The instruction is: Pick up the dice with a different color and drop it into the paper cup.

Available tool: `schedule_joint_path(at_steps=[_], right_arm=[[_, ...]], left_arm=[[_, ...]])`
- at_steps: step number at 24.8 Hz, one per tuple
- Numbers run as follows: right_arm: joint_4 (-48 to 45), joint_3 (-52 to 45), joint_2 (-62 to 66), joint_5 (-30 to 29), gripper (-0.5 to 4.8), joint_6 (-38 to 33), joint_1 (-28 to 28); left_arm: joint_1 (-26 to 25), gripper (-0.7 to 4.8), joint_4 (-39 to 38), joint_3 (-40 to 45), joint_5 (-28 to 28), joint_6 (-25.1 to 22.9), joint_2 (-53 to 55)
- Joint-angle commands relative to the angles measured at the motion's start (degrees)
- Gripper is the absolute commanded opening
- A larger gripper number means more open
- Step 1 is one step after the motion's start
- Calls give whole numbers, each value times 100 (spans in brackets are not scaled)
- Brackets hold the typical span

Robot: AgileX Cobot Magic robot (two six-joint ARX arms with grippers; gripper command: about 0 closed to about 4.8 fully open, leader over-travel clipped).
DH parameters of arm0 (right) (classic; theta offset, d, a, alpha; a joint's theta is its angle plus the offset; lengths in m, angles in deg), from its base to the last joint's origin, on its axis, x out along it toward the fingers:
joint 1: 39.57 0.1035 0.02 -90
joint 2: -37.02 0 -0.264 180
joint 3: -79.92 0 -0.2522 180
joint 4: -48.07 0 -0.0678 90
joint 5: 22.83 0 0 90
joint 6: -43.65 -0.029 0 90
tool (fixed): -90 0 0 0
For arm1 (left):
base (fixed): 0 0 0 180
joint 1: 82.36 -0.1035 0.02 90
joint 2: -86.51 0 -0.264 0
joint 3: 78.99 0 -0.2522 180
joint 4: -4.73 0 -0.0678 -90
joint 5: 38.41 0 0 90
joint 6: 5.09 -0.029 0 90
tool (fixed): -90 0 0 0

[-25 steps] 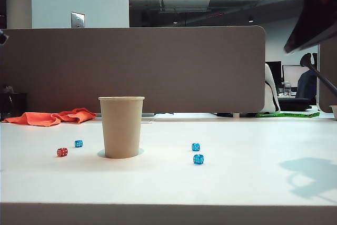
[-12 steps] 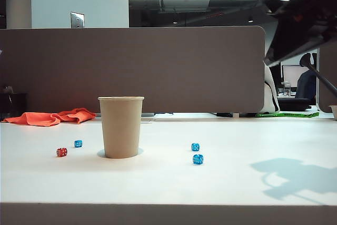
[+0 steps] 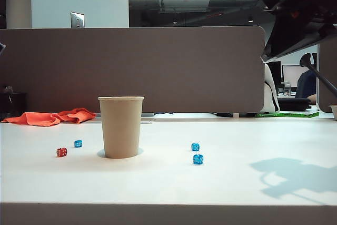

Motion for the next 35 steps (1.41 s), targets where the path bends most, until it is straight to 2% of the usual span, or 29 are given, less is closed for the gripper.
schedule_joint_path(at_steps=[1,3,7,10,16,20,21,22,23,25,28,35], right_arm=[[-107,22,-7,2,-1,-302,2],[-131,22,-7,2,-1,-857,2],[-125,22,-7,2,-1,-1049,2],[-103,22,-7,-24,-1,-1062,4],[-74,22,-7,-918,-1,-1060,4],[83,20,-7,-935,-2,-1032,7],[129,20,-7,-918,-1,-1034,7],[138,20,-7,-920,-2,-1034,7],[142,20,-7,-925,-1,-1034,7],[153,20,-7,-942,-1,-1034,7],[160,17,-7,-942,-1,-1034,7],[155,17,-4,-940,-1,-1034,7]], left_arm=[[-7,-6,31,-24,0,317,15],[-4,-6,57,-24,2,317,31],[-4,-6,127,-24,-13,385,155],[-2,-6,155,-24,-243,505,420],[-2,-6,444,-24,-240,483,935],[-2,12,774,-24,-205,437,1237],[2,61,785,-24,-131,157,1314],[4,80,767,-24,-101,-181,1346],[2,93,754,-24,-109,-730,1368],[0,95,811,-24,-199,-1217,1375],[2,126,826,-24,-173,-1213,1436],[4,126,1220,-24,125,-1202,2063]])
